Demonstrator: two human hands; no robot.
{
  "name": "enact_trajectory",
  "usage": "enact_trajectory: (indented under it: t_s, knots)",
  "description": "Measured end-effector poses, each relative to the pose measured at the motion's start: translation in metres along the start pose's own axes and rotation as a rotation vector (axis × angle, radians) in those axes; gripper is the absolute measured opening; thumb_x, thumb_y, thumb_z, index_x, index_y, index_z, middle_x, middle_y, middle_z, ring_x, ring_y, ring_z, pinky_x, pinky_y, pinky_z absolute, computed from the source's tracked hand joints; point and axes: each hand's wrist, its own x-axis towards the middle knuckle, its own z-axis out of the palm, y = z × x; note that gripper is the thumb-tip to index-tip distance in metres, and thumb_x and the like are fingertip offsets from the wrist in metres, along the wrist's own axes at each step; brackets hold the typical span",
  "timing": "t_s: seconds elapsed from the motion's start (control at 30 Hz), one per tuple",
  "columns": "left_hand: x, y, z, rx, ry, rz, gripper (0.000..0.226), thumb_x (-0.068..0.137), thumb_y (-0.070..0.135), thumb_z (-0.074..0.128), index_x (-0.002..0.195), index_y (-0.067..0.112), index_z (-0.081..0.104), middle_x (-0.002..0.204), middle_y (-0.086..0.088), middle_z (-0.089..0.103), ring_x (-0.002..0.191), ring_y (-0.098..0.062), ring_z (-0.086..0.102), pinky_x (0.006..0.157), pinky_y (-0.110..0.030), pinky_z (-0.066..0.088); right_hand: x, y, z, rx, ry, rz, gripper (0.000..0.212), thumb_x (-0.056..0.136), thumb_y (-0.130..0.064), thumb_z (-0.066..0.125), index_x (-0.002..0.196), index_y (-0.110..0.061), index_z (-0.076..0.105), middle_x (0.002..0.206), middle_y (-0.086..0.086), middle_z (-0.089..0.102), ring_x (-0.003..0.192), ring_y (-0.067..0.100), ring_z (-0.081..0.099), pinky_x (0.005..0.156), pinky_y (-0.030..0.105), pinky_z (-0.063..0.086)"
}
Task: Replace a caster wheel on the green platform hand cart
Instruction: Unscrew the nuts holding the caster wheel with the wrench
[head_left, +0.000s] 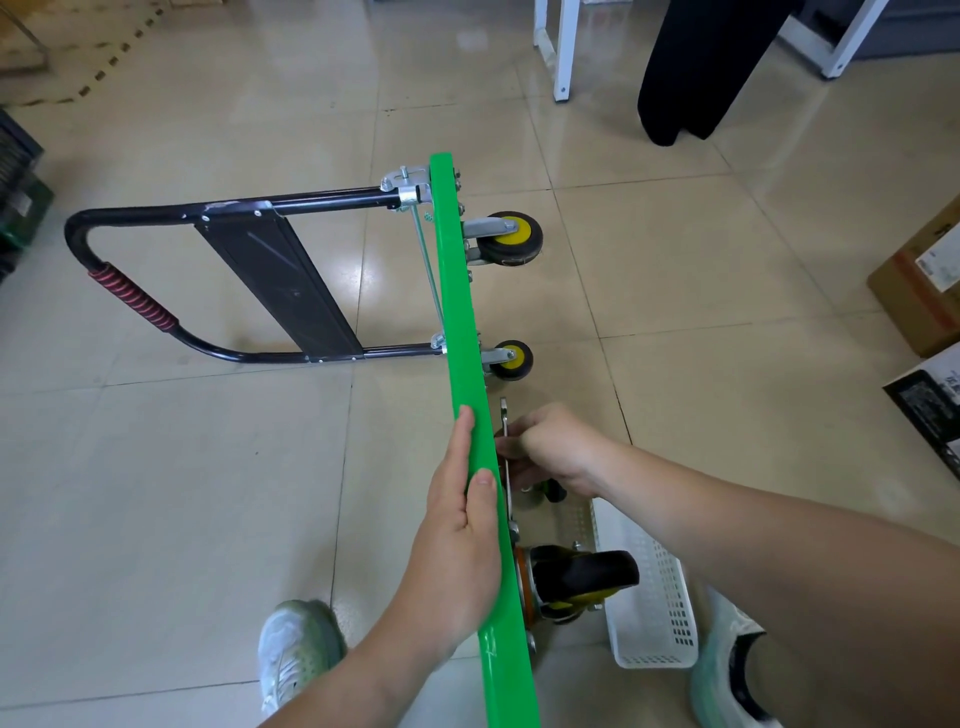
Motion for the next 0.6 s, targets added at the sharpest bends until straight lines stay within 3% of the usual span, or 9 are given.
enact_trajectory:
  t_s: [0.2,0.37,0.6]
  knots:
    - [0.001,-0.002,0.000,-0.005,-0.007,0.008,0.055,0.112,0.025,0.030,0.155,0.055,0.013,0.156,0.024,0.030,0.103,0.040,0.036,0.080,0.012,0.023,-0.009,-0.004,0.003,-0.016,0.005,-0.043,0.014,0.098,0.000,0.057,0.106,0.003,0.068,0.064,0.004,0.073,0.053,0.015,0.070,0.046,0.021,0.052]
    - [0.003,-0.006,-0.001,-0.006,0.001,-0.005,0.056,0.111,0.030,0.031,0.152,0.063,0.012,0.159,0.025,0.030,0.121,0.033,0.031,0.086,0.012,0.020,-0.019,-0.005,0.002,-0.003,0.013,-0.116,0.014,0.097,0.000,0.059,0.105,0.003,0.070,0.068,0.005,0.073,0.054,0.014,0.069,0.048,0.020,0.052]
    - [0.002,-0.003,0.001,-0.004,0.005,0.006,0.055,0.112,0.026,0.031,0.156,0.054,0.014,0.155,0.021,0.034,0.101,0.039,0.040,0.079,0.010,0.026,-0.030,-0.002,0.001,-0.006,0.010,-0.218,0.017,0.095,-0.003,0.062,0.107,0.001,0.073,0.082,0.007,0.076,0.065,0.014,0.072,0.055,0.020,0.054]
